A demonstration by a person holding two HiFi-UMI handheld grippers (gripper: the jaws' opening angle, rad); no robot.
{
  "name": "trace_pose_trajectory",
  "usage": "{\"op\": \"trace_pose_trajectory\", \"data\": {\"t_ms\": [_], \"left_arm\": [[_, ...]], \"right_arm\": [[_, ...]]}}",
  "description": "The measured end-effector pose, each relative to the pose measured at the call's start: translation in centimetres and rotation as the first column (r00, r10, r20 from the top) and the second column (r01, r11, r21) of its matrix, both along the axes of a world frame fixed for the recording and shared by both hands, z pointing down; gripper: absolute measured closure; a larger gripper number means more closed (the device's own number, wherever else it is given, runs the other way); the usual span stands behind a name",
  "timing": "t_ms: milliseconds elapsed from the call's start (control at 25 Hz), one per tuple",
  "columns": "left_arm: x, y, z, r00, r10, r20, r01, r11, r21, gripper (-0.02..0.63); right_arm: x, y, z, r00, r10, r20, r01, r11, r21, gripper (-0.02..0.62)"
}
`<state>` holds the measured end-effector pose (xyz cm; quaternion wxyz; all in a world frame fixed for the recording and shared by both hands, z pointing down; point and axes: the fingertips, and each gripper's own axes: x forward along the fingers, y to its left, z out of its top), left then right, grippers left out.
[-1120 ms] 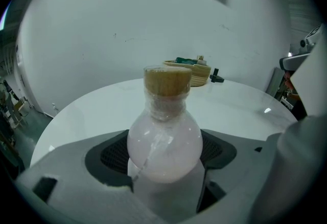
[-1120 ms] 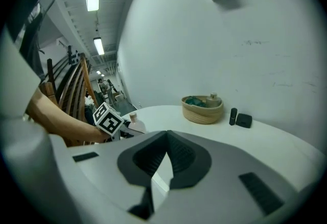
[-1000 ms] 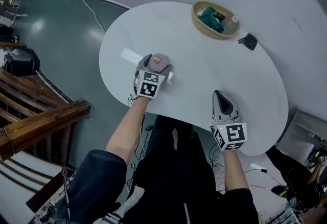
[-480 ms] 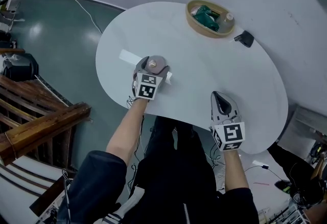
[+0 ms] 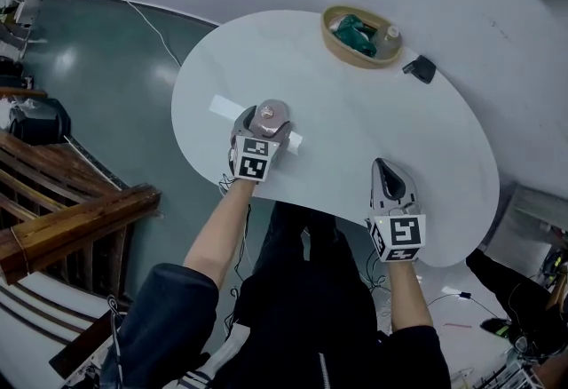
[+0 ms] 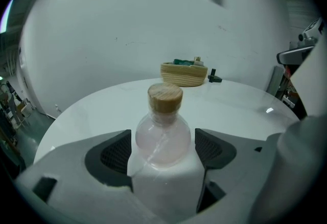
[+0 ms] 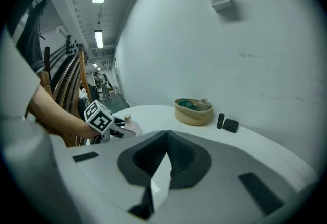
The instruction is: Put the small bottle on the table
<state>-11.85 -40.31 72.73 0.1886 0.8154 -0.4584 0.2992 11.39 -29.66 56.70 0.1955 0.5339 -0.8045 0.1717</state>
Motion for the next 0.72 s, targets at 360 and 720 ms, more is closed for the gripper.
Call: {"op": "trace_pose_trajectory", "data": {"t_ms": [360, 720], "left_arm": [[0.4, 4.0, -8.8, 0.999, 0.047, 0.017, -0.05, 0.987, 0.151, 0.37], [3.1, 7.1, -17.0, 0.997, 0.065, -0.035, -0.052, 0.958, 0.282, 0.598]], "right_arm": [[1.6, 0.1, -3.0, 0.998, 0.067, 0.018, -0.068, 0.994, 0.083, 0.594], [2.1, 0.7, -6.5, 0.997, 0.07, 0.036, -0.075, 0.982, 0.172, 0.595]]}}
